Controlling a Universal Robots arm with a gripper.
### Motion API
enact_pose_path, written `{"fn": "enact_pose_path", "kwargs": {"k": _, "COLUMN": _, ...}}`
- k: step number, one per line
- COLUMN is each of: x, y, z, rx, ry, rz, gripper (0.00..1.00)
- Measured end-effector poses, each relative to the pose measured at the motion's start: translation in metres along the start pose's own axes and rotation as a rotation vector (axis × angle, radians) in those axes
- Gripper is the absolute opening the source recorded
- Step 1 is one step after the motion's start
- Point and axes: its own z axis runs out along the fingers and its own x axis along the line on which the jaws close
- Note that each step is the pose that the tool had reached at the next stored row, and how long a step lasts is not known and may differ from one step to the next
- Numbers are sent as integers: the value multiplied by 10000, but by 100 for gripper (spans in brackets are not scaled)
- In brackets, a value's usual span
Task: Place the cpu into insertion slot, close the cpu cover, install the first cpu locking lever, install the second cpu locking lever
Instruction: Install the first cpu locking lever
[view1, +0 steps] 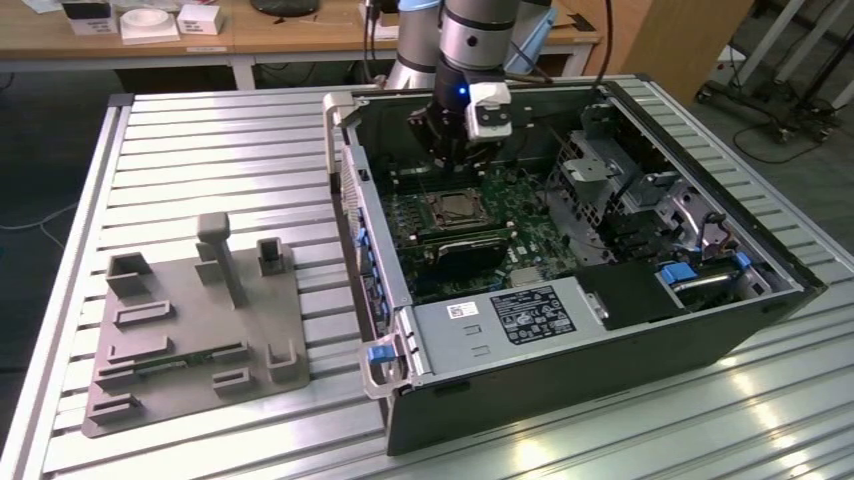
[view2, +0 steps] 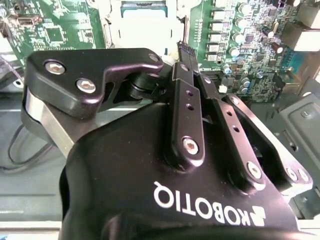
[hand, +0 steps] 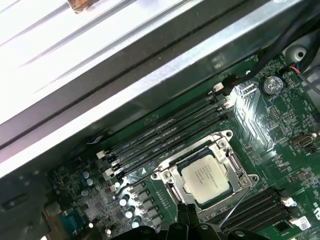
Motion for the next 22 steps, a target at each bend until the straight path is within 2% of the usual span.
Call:
{"fn": "enact_pose_path", "kwargs": {"k": 2, "x": 0, "y": 0, "z": 0, "rx": -3, "ry": -2, "rz": -163, "gripper": 10}}
{"fn": "enact_pose_path", "kwargs": {"k": 12, "x": 0, "y": 0, "z": 1, "rx": -3, "ry": -11, "rz": -1867, "gripper": 10}}
{"fn": "enact_pose_path", "kwargs": {"k": 22, "x": 0, "y": 0, "z": 2, "rx": -13, "ry": -8, "rz": -1979, "gripper": 10}}
